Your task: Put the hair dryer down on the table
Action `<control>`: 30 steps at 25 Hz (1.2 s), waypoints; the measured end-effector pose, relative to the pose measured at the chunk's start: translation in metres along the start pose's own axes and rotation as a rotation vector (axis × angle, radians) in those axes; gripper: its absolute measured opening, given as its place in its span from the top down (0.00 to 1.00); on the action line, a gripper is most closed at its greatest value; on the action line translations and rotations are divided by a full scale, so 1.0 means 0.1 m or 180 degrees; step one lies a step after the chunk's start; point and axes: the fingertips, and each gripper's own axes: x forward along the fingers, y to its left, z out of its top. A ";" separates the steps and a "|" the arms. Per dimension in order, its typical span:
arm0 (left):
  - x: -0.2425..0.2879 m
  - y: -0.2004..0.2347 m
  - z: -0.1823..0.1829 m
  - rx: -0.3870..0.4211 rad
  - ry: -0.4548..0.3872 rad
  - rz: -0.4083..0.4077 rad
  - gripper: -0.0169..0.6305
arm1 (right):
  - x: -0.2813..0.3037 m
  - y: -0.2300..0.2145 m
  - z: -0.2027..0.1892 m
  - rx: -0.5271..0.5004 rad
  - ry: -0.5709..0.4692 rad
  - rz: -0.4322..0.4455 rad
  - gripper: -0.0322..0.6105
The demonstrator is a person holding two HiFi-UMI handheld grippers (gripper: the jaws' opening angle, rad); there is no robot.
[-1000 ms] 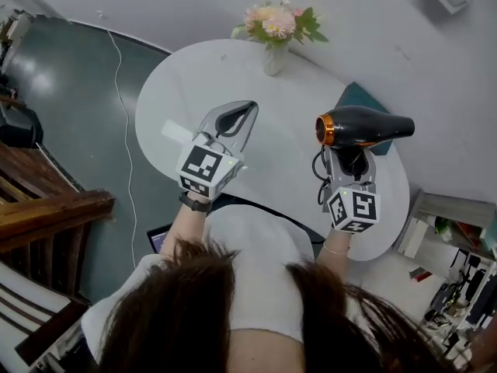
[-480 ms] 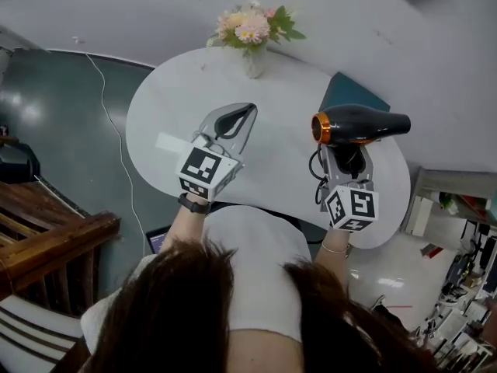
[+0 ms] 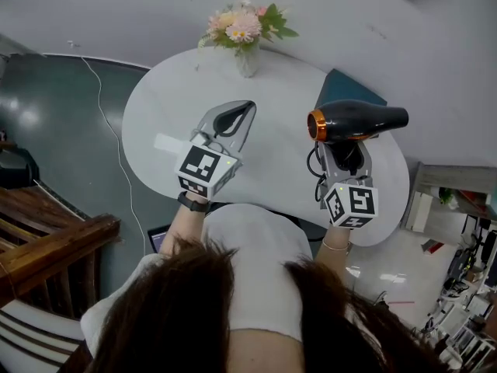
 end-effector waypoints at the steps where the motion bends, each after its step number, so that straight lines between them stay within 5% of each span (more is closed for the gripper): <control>1: 0.00 0.00 0.00 -0.0002 0.0001 0.0001 0.88 | 0.00 0.00 -0.01 -0.0003 0.0009 0.0011 0.55; 30: 0.16 0.06 -0.57 -0.0198 0.0290 0.0007 0.88 | 0.43 0.38 -1.21 -0.0053 0.0957 0.0552 0.55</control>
